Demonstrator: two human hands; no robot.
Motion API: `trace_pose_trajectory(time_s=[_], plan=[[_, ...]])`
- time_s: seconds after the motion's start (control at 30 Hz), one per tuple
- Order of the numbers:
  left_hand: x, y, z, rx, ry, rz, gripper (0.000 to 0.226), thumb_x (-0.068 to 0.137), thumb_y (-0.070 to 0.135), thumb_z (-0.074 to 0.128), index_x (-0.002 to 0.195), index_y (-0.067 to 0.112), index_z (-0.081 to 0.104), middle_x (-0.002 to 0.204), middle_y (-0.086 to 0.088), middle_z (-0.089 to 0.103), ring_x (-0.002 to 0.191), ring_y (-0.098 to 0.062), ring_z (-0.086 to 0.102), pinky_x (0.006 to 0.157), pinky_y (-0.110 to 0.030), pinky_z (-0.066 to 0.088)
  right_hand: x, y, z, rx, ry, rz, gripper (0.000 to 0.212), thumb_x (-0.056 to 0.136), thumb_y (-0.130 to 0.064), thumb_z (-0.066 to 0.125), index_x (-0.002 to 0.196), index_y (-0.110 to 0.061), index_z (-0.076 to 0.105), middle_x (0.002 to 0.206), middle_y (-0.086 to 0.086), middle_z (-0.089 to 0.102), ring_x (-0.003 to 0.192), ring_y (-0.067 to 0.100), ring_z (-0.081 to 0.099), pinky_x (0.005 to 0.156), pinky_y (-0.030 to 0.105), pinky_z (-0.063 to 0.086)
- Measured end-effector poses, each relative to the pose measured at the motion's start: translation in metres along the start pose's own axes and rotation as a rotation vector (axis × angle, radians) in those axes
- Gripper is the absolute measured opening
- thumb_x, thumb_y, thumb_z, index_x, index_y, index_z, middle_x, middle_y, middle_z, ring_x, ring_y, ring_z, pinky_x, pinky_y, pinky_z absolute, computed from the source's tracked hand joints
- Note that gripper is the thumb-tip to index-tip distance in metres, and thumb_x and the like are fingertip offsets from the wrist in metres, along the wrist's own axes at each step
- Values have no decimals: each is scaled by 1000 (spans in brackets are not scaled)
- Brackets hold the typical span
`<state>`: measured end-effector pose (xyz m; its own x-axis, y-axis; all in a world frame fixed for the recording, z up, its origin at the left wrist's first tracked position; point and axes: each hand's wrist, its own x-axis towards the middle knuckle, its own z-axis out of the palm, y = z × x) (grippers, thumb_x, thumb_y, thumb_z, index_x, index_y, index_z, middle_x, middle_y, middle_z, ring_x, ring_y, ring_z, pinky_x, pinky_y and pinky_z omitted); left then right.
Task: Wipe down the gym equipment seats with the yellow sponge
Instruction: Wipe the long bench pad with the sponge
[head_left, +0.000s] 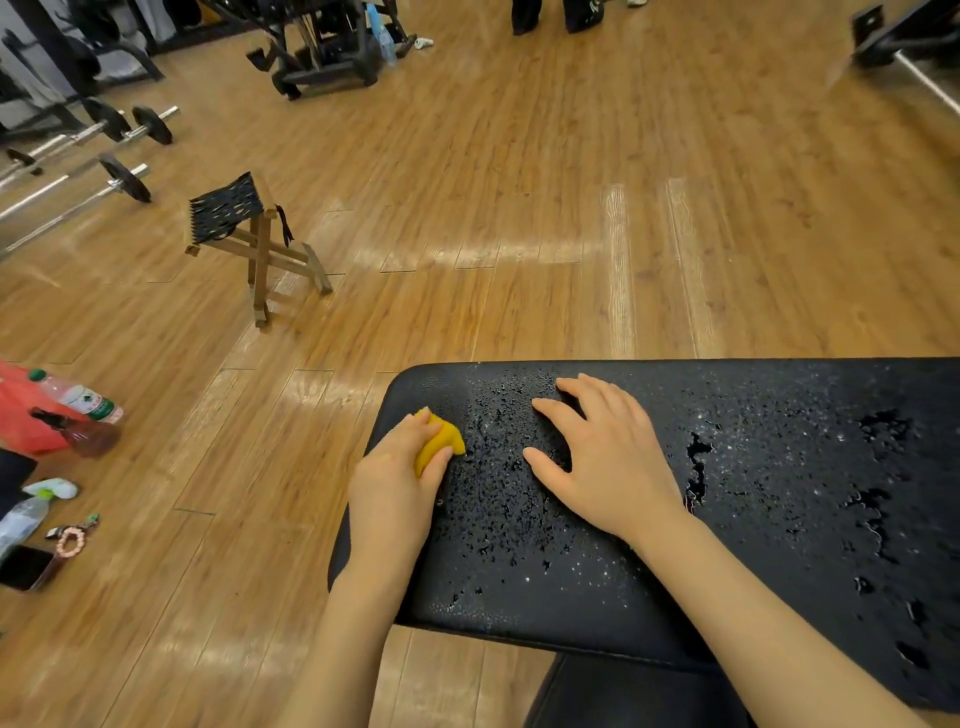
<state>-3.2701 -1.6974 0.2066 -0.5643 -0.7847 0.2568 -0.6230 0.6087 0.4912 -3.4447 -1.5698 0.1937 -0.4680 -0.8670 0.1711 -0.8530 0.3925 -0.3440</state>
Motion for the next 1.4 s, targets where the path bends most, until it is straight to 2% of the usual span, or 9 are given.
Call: trace_pose_trajectory(time_s=[0.27,0.43,0.57,0.77,0.9,1.1,1.2,1.27,1.4], plan=[[75,20,27,29,-60,-21,34,91,27,65,123,18,64,135,1,58,122,-22,54,97,-34,41,1,-1,0,2,10,3,61,85,-62,33,130,-28,57,139,3,50,136,24,37,113,44,25],[38,14,19,6,-59,-8,40,91,24,66,129,17,61,139,3,55,130,-17,48,103,-35,39,1,0,1,-1,15,4,60,85,-62,35,130,-28,56,139,3,50,135,24,37,113,44,25],[1,5,7,-38,-34,58,35,85,15,72,120,14,67,134,2,58,128,-15,49,103,-31,37,1,0,1,-1,20,5,59,85,-62,36,129,-28,56,139,2,50,135,24,38,112,43,25],[52,16,24,-36,-75,41,33,88,21,69,121,16,66,134,0,59,129,-20,50,105,-40,40,1,0,0,2,23,12,60,84,-62,36,129,-29,56,138,2,50,134,23,38,112,43,25],[89,29,37,3,-99,6,34,91,27,65,123,17,65,135,0,58,124,-24,53,98,-39,42,2,0,0,-6,22,8,60,84,-62,36,129,-29,56,138,2,50,134,24,38,112,43,25],[33,18,18,-7,-105,12,42,88,24,69,129,16,62,136,0,58,129,-19,50,105,-38,41,1,0,0,-1,26,2,59,85,-62,36,129,-28,57,138,2,51,134,23,39,112,42,26],[2,15,9,-22,-80,40,37,85,17,73,122,15,66,135,2,58,129,-15,48,104,-31,35,1,1,1,6,18,-2,60,85,-62,34,130,-28,56,139,2,50,135,23,37,113,42,24],[6,16,10,-16,-95,36,36,86,17,72,122,15,67,135,2,57,130,-15,48,103,-28,34,1,2,2,-3,15,-10,61,86,-62,33,131,-28,55,140,3,49,136,24,36,113,43,23],[49,27,24,-10,-119,22,37,89,22,68,125,16,64,138,-1,55,130,-21,48,107,-38,37,1,2,1,-10,16,-9,62,85,-62,32,131,-28,55,140,3,49,135,24,36,113,43,24]])
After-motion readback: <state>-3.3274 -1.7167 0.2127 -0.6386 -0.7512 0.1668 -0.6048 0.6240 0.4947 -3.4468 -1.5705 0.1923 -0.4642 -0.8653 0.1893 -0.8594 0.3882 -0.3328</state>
